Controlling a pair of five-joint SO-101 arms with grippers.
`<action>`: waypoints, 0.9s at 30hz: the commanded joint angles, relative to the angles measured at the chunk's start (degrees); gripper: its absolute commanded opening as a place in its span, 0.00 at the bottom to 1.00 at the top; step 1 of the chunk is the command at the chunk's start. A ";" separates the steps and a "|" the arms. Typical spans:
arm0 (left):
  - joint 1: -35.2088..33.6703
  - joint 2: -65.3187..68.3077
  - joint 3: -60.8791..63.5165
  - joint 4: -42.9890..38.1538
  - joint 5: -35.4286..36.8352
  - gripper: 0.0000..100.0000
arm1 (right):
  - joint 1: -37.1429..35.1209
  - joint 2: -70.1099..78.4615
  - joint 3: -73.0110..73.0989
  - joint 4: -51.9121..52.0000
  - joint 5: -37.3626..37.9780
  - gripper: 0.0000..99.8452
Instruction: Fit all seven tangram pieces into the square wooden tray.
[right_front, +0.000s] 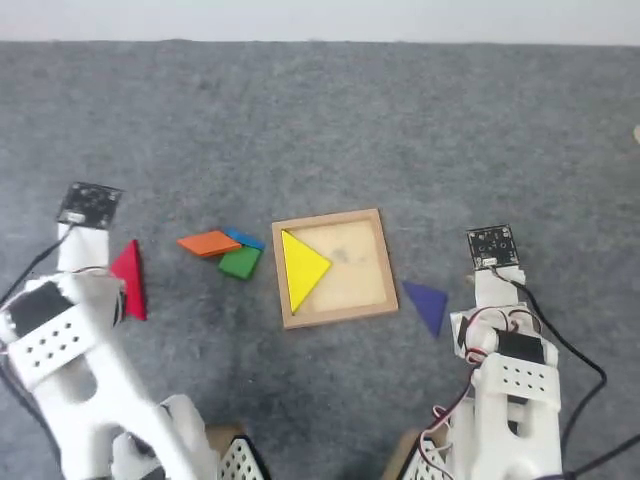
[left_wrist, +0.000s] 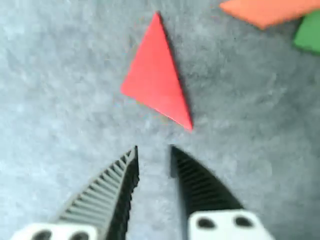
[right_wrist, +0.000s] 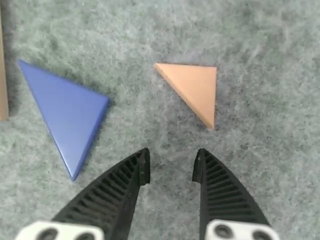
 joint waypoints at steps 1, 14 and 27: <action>-0.26 6.24 -0.31 -1.05 9.49 0.18 | 0.22 -1.01 -0.53 -0.92 -0.09 0.15; -5.10 24.35 -3.65 -18.90 7.65 0.27 | 0.22 -0.92 -0.44 -1.01 -0.18 0.15; -4.57 42.37 -26.59 -6.07 7.65 0.39 | 0.13 -0.92 -0.44 -1.01 -0.18 0.15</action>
